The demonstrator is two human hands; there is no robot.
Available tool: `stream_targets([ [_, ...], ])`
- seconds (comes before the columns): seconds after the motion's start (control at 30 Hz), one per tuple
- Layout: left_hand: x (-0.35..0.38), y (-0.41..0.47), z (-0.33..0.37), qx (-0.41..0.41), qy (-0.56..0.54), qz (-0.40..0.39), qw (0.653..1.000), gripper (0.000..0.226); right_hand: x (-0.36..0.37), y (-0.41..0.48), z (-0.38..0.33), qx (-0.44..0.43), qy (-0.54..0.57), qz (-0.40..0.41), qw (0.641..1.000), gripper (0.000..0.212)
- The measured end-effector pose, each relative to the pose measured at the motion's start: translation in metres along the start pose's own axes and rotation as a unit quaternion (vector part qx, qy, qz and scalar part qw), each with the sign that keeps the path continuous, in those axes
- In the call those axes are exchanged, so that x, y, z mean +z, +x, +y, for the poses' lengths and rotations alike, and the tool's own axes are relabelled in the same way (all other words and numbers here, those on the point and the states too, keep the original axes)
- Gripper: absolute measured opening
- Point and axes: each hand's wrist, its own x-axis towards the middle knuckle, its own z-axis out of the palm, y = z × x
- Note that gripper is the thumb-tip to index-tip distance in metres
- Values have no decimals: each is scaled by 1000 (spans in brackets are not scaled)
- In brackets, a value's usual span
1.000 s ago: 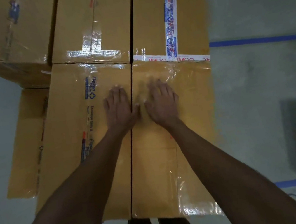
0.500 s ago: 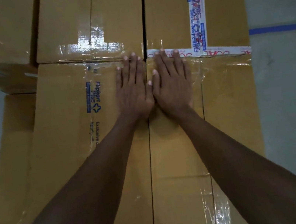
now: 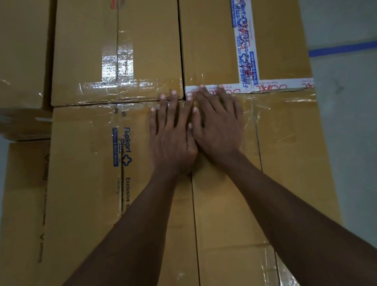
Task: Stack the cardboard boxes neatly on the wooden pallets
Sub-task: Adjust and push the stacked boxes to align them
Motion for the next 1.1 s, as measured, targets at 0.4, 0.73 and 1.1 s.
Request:
stream_targets([
  [0.4,-4,7,1,-5,20,-36,999,68,-1,18,-13,11,114,-5,993,51],
  [0.73,3,7,1,-3,8,-23,1000,70,0,13,-11,8,154,8,988,47],
  [1.1,0,8,2,-24,25,-63,997,68,-11,30,-1,20,260,-114,959,47],
])
